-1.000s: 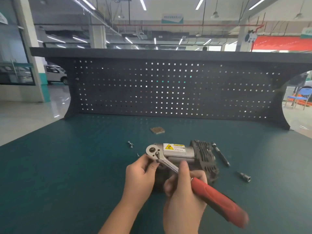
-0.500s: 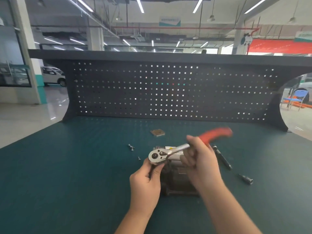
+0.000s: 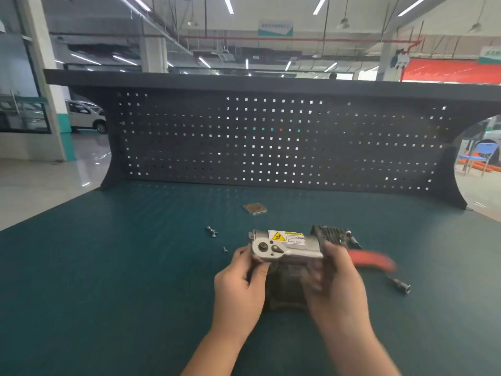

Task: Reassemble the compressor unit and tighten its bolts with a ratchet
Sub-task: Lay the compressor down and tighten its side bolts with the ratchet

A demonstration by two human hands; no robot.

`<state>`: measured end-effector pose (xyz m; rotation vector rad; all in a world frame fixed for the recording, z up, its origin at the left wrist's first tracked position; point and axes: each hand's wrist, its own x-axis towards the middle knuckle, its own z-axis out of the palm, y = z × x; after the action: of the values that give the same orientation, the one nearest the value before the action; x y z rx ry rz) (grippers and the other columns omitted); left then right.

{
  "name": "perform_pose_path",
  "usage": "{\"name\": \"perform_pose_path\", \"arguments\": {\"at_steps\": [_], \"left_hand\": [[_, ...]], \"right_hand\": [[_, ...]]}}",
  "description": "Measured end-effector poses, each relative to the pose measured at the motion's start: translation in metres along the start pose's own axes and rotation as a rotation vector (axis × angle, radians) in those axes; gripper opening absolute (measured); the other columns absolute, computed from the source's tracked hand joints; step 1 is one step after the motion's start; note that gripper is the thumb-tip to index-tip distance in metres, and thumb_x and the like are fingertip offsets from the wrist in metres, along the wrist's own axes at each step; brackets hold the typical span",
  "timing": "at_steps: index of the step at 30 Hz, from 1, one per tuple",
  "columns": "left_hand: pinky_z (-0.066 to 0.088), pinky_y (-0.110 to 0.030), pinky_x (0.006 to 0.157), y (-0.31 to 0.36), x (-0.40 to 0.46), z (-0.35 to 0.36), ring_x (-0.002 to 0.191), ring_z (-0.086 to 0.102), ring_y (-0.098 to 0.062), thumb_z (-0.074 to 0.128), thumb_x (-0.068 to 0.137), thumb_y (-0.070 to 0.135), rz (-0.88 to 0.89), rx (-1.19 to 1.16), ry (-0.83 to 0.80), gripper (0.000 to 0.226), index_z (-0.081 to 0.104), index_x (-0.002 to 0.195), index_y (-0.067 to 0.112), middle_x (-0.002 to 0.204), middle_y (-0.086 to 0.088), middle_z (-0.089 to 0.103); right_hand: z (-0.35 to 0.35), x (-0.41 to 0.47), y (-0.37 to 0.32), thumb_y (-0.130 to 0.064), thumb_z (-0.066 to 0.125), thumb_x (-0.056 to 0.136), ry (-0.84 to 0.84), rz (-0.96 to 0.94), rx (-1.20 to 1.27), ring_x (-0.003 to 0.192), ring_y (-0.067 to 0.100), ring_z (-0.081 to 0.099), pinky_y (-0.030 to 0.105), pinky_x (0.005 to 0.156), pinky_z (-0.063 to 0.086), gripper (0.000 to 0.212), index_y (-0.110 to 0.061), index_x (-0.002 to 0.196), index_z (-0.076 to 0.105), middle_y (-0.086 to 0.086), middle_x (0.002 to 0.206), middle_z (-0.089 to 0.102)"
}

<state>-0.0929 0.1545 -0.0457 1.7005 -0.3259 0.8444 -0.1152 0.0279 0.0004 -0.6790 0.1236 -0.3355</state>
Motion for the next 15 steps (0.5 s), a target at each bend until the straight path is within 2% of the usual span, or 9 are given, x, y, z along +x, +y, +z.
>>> {"name": "perform_pose_path", "arguments": {"at_steps": [2, 5, 7, 9, 10, 11, 13, 14, 15], "left_hand": [[0.045, -0.008, 0.065, 0.003, 0.001, 0.002, 0.071, 0.062, 0.003, 0.062, 0.084, 0.017, 0.041, 0.038, -0.013, 0.012, 0.073, 0.089, 0.013, 0.087, 0.004, 0.07], [0.04, -0.005, 0.061, 0.001, 0.0, 0.003, 0.065, 0.058, 0.006, 0.062, 0.086, 0.016, 0.024, 0.027, 0.03, 0.011, 0.071, 0.088, 0.011, 0.075, 0.012, 0.069], [0.041, -0.003, 0.065, 0.001, -0.001, 0.003, 0.073, 0.062, 0.008, 0.061, 0.089, 0.011, -0.015, -0.006, 0.036, 0.012, 0.07, 0.097, 0.014, 0.082, 0.024, 0.069], [0.043, -0.001, 0.072, 0.004, -0.003, 0.004, 0.083, 0.064, 0.011, 0.061, 0.09, 0.001, -0.044, -0.057, 0.043, 0.029, 0.065, 0.107, 0.024, 0.09, 0.035, 0.068], [0.042, -0.001, 0.073, 0.006, -0.004, 0.004, 0.084, 0.064, 0.012, 0.061, 0.089, 0.001, -0.043, -0.06, 0.05, 0.033, 0.063, 0.106, 0.029, 0.091, 0.037, 0.067], [0.042, -0.001, 0.072, 0.007, -0.004, 0.004, 0.083, 0.063, 0.012, 0.058, 0.086, 0.005, -0.033, -0.053, 0.058, 0.031, 0.063, 0.102, 0.031, 0.089, 0.036, 0.067], [0.046, -0.007, 0.069, 0.007, -0.005, 0.004, 0.08, 0.064, 0.002, 0.051, 0.081, 0.011, -0.035, -0.063, 0.063, 0.027, 0.066, 0.095, 0.028, 0.084, 0.024, 0.07], [0.049, -0.014, 0.07, 0.006, -0.005, 0.004, 0.08, 0.065, -0.006, 0.049, 0.081, 0.012, -0.039, -0.075, 0.054, 0.025, 0.067, 0.093, 0.025, 0.083, 0.015, 0.071], [0.05, -0.02, 0.072, 0.004, -0.005, 0.004, 0.079, 0.064, -0.012, 0.049, 0.082, 0.012, -0.038, -0.081, 0.046, 0.023, 0.067, 0.092, 0.024, 0.081, 0.009, 0.071]], "right_hand": [[0.009, 0.01, -0.011, -0.01, 0.057, 0.09, 0.014, 0.189, 0.119, 0.036, 0.005, 0.032, 0.015, 0.032, 0.022, 0.025, -0.011, 0.065, 0.058, -0.003, 0.052, 0.038], [0.009, -0.015, -0.004, -0.018, 0.059, 0.082, -0.076, 0.095, 0.161, 0.038, 0.008, 0.034, 0.016, 0.033, 0.024, 0.019, -0.014, 0.064, 0.061, -0.001, 0.053, 0.041], [-0.003, -0.047, -0.006, -0.021, 0.055, 0.076, -0.155, 0.051, 0.192, 0.037, 0.012, 0.043, 0.016, 0.032, 0.027, 0.012, -0.014, 0.077, 0.065, 0.004, 0.054, 0.049], [-0.02, -0.065, 0.0, -0.011, 0.048, 0.084, -0.21, 0.038, 0.019, 0.034, 0.015, 0.05, 0.016, 0.03, 0.033, 0.017, -0.009, 0.087, 0.065, 0.009, 0.051, 0.055], [-0.027, -0.067, 0.005, -0.001, 0.042, 0.092, -0.176, 0.012, -0.139, 0.031, 0.013, 0.051, 0.015, 0.031, 0.036, 0.024, -0.004, 0.087, 0.066, 0.01, 0.047, 0.055], [-0.036, -0.068, 0.008, 0.01, 0.037, 0.095, -0.137, -0.026, -0.308, 0.028, 0.008, 0.05, 0.012, 0.034, 0.039, 0.034, -0.003, 0.091, 0.068, 0.01, 0.043, 0.053], [-0.041, -0.077, 0.015, 0.024, 0.047, 0.087, -0.158, -0.152, -0.595, 0.036, 0.002, 0.056, 0.009, 0.051, 0.045, 0.035, 0.002, 0.105, 0.067, 0.008, 0.045, 0.058], [-0.045, -0.081, 0.019, 0.014, 0.059, 0.085, -0.226, -0.288, -0.732, 0.047, 0.005, 0.063, 0.015, 0.062, 0.05, 0.028, -0.001, 0.106, 0.069, 0.006, 0.052, 0.063], [-0.043, -0.087, 0.021, -0.003, 0.07, 0.08, -0.289, -0.483, -0.829, 0.055, 0.011, 0.066, 0.02, 0.066, 0.051, 0.028, -0.008, 0.108, 0.071, 0.005, 0.06, 0.066]]}}
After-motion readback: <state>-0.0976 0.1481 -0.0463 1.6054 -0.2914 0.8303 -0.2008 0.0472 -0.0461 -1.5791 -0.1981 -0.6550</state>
